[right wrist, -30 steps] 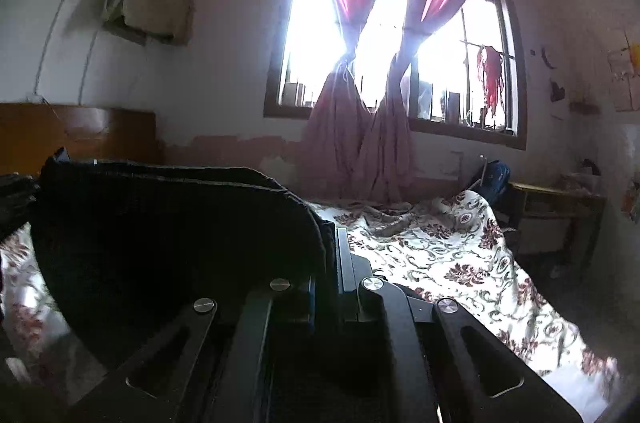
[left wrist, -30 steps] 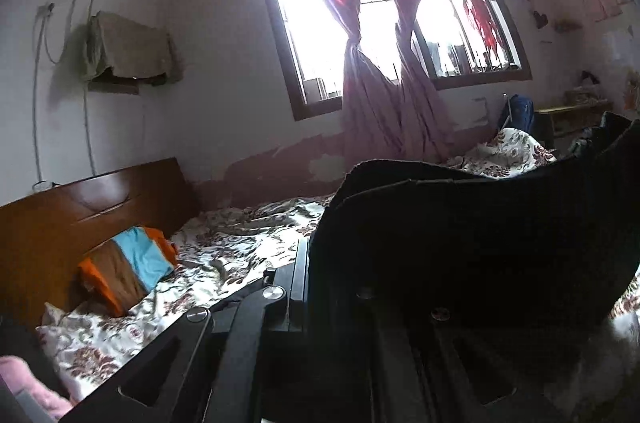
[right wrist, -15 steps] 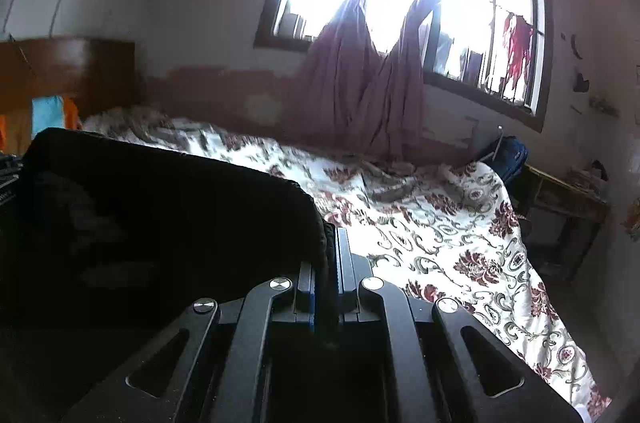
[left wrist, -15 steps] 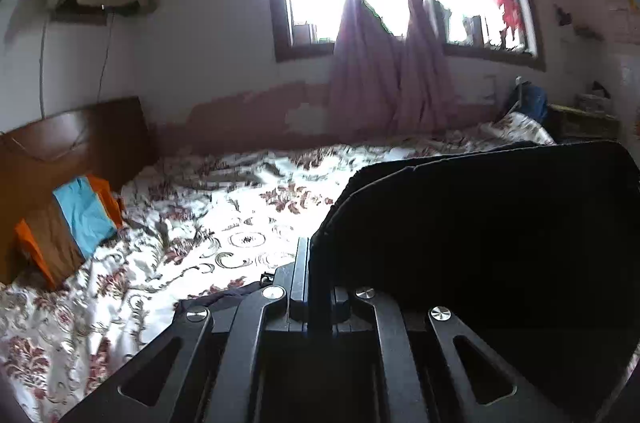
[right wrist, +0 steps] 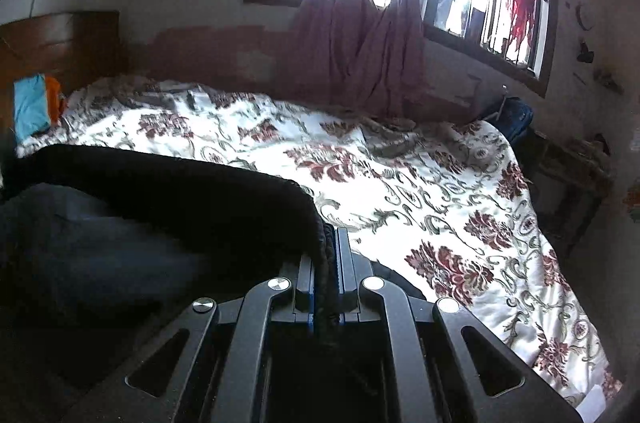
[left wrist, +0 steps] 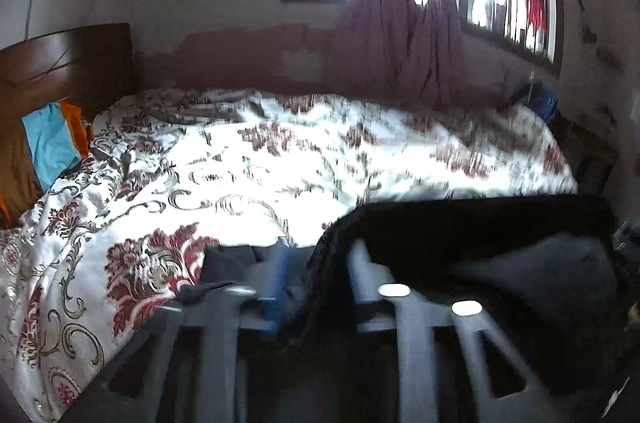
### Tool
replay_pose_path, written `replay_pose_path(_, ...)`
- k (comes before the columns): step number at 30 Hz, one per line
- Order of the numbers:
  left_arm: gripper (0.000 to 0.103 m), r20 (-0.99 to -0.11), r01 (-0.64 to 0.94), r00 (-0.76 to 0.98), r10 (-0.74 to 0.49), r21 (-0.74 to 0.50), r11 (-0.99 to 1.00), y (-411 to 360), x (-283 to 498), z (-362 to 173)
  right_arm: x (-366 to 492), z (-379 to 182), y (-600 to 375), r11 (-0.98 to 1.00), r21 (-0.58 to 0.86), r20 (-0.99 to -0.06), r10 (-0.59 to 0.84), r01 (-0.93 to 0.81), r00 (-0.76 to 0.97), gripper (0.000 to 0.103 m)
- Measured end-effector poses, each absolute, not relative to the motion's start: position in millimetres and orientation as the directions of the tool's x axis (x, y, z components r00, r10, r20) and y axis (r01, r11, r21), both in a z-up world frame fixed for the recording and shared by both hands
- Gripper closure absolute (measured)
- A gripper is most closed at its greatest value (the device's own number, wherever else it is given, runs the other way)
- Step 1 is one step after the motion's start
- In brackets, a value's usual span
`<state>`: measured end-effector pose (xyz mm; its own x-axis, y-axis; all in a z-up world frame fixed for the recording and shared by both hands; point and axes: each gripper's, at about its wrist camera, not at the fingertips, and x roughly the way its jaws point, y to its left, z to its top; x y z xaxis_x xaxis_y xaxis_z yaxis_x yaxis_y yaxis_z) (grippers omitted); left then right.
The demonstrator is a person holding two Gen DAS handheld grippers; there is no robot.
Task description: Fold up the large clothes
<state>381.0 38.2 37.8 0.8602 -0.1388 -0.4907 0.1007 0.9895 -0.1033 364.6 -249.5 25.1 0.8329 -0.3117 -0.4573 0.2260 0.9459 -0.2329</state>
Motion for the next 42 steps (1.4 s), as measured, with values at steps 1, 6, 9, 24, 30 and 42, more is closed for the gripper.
replay_pose_path(1,0.02,-0.452,0.101,0.879,-0.15,-0.132,0.986,44.3,374.4,44.7,367.9,23.8,-251.0,0.947,-0.236,-0.474,-0.309,0.22,0.825,0.092)
replay_pose_path(6,0.007,-0.376,0.215,0.882,-0.285,-0.218,0.952,47.9,360.6,60.2,371.0,37.4,-254.4,0.971,-0.173,-0.564,-0.234,0.164,0.792,0.055)
replay_pose_path(9,0.007,-0.439,0.275,0.831,-0.343,-0.213,0.938,37.3,355.9,56.4,341.2,58.8,-253.3,0.983,-0.117,-0.488,-0.181,0.141,0.854,0.02)
replay_pose_path(24,0.007,-0.587,0.469,0.681,-0.438,-0.11,0.876,-19.4,314.5,2.4,293.7,-11.9,-228.7,0.989,-0.042,-0.629,0.087,-0.145,0.773,0.016)
replay_pose_path(30,0.002,-0.592,0.403,0.719,-0.364,-0.071,0.913,-29.0,349.4,0.3,337.9,-12.4,-245.7,0.999,-0.011,-0.607,-0.036,0.036,0.794,0.016)
replay_pose_path(42,0.0,-0.66,0.283,0.696,-0.282,-0.109,0.953,-14.9,430.9,-16.3,385.8,-22.3,-262.8,0.985,-0.049,-0.625,-0.16,0.165,0.764,0.008)
